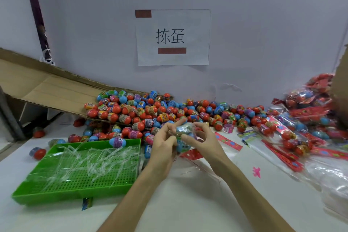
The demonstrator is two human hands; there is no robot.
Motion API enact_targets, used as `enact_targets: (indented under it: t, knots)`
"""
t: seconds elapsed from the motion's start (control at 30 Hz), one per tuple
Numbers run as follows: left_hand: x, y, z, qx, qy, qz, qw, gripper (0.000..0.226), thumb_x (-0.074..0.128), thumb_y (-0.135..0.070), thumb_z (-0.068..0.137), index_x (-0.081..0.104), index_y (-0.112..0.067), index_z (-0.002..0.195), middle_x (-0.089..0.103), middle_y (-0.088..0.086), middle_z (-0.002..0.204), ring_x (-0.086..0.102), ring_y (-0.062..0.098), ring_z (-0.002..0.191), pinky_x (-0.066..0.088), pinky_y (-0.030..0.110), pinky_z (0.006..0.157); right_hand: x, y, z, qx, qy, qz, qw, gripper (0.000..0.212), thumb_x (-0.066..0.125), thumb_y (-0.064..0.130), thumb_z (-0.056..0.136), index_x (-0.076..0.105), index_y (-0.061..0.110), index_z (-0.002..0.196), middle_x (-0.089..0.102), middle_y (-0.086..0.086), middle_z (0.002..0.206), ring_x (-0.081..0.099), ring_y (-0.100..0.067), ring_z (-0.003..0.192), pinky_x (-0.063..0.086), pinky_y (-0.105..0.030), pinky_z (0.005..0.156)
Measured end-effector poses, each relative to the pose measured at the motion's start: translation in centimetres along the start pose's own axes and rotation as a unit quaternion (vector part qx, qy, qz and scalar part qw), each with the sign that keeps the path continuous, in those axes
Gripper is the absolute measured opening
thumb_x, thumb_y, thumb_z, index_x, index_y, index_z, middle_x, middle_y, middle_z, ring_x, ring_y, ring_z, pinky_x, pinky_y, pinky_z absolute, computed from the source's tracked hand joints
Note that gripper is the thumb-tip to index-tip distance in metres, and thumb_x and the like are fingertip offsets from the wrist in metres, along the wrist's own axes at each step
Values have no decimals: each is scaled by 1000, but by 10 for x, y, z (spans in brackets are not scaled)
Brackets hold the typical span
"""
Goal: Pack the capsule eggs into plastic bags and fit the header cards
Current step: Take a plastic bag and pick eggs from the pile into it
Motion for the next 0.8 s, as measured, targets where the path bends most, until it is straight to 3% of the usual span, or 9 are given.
enact_targets:
  t: [0.13,0.2,0.3,0.47,0.63,0.8]
  knots:
    - [3,-1,1,-13,11,-50,999,40,22,26,85,40,-10,84,66,12,139,66,36,124,57,51,97,-2,3,-1,-14,-11,9,1000,52,87,27,79,62,26,125,77,16,94,74,-5,88,58,-18,66]
    - [3,-1,1,-19,11,-62,998,40,22,26,87,41,-10,84,66,13,139,67,37,123,56,54,101,-3,3,0,-1,3,23,1000,50,84,25,82,63,25,127,78,9,97,76,-13,90,63,-30,72]
    - [3,0,1,-21,8,-72,997,40,23,25,90,42,-9,83,67,13,138,67,38,122,61,47,91,-2,2,1,13,24,38,999,43,82,26,84,65,29,122,79,3,101,76,-21,95,62,-48,87]
    - [-1,1,3,-19,5,-96,995,41,23,27,83,40,-10,82,67,15,137,67,38,122,63,47,85,-2,4,1,35,62,89,994,45,81,32,75,66,27,118,78,-4,106,74,-28,102,61,-49,88]
    - [-2,0,3,-16,12,-95,995,41,22,26,85,40,-10,82,67,17,136,67,38,122,62,47,87,-2,5,1,41,84,110,990,49,78,27,79,65,19,125,75,-13,113,72,-35,105,63,-47,85]
    - [-2,-1,3,-13,13,-86,996,42,21,27,85,38,-11,81,68,18,134,67,38,122,62,43,84,-5,6,1,47,86,126,987,36,74,20,85,69,13,120,75,-18,110,74,-37,98,64,-37,70]
Point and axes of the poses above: each hand's wrist, its own z-axis towards the middle knuckle, its own x-axis out of the palm, y = z × x, the point moved 7 cm from there along z, towards the middle knuckle
